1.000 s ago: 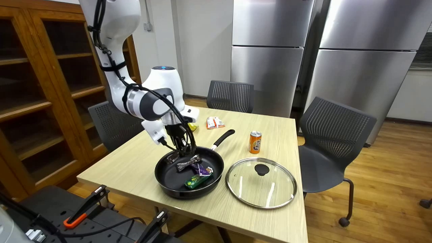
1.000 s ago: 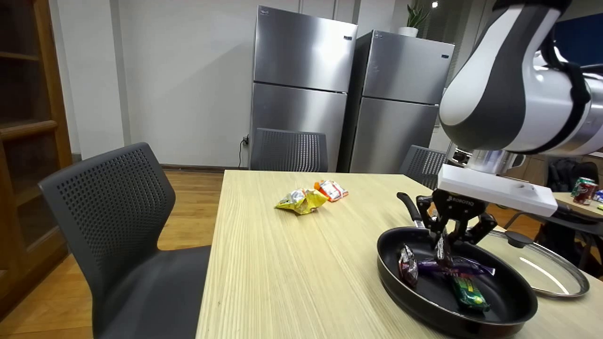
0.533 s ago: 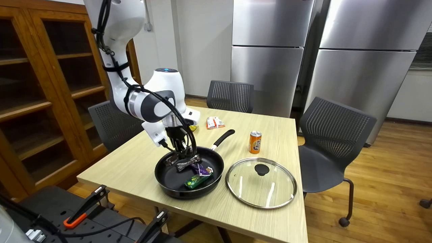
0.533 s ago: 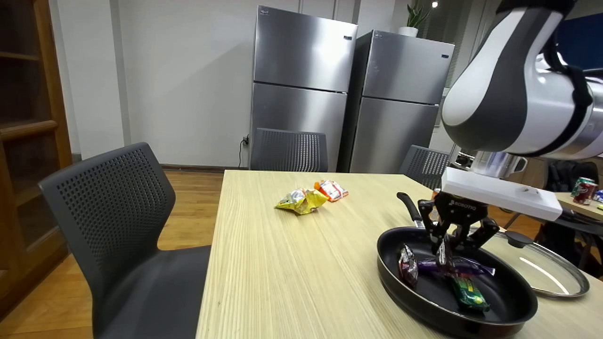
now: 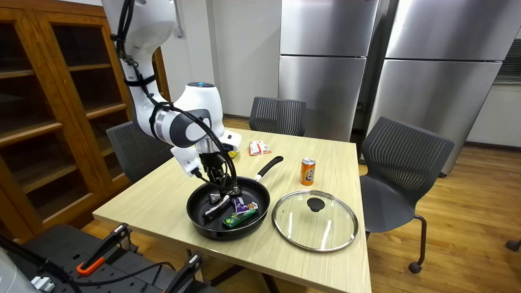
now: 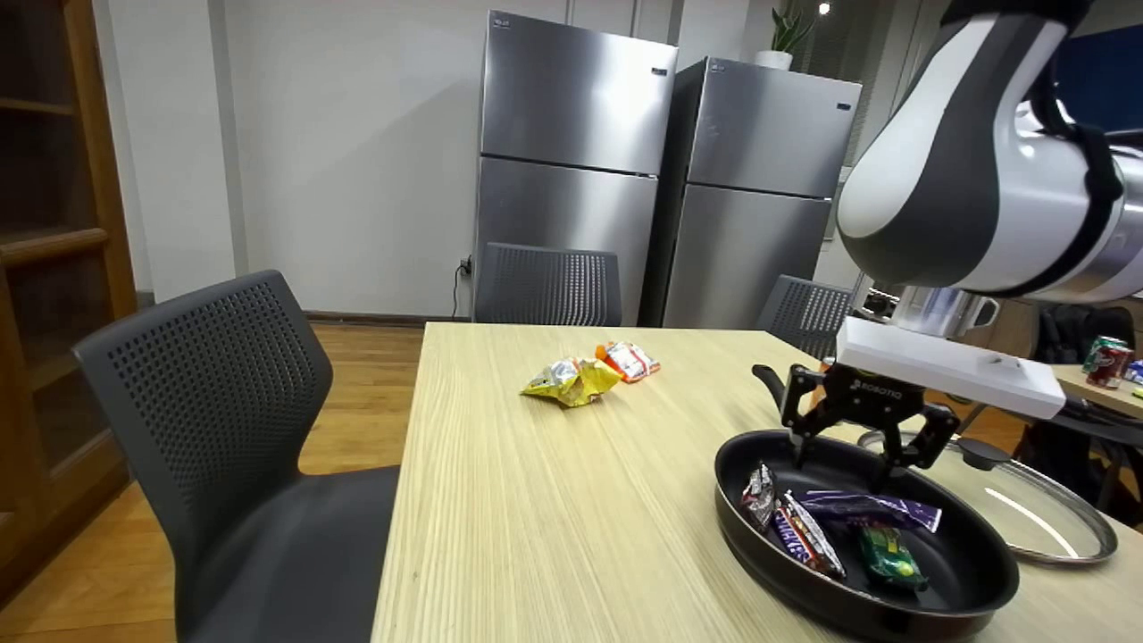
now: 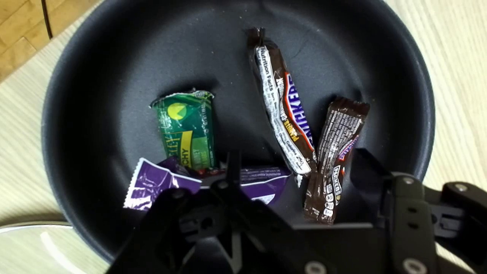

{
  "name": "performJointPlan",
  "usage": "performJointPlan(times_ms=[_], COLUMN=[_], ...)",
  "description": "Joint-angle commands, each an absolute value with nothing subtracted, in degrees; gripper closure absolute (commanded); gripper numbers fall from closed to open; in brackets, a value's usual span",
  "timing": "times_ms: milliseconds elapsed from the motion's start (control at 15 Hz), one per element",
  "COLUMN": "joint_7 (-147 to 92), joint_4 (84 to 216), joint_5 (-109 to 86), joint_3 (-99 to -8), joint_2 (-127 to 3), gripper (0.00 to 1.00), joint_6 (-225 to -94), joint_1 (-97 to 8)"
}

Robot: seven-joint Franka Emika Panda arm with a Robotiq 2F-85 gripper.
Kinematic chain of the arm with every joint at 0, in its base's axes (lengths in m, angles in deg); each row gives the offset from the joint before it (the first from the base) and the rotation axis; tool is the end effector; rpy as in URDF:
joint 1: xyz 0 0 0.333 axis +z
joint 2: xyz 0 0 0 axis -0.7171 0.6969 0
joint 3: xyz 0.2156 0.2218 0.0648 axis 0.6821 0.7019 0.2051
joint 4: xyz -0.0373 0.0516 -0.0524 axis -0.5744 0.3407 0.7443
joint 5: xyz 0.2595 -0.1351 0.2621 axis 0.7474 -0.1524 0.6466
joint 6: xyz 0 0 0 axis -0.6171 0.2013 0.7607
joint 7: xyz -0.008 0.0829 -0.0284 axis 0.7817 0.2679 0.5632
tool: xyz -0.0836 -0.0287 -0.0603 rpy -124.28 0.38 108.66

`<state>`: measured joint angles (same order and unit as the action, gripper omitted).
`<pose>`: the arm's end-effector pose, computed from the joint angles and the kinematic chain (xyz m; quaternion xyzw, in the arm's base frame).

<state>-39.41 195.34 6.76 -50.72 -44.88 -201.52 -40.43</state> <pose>0.4798 0.0124 0.0876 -0.9699 0.2381 -0.0476 0.0175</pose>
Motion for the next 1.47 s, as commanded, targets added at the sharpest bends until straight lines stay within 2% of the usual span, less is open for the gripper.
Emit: performJointPlan(times_ms=[0, 1400], joint_7=[-38.29, -39.95], joint_4=[195.40, 194.74], joint_5=[6.17, 6.53], joint_3=[-49.29, -51.79], joint_2=[-46.14, -46.44], gripper=[0.00, 0.00], joint_6=[-200.45, -200.71], joint_1=[-42.04, -41.07])
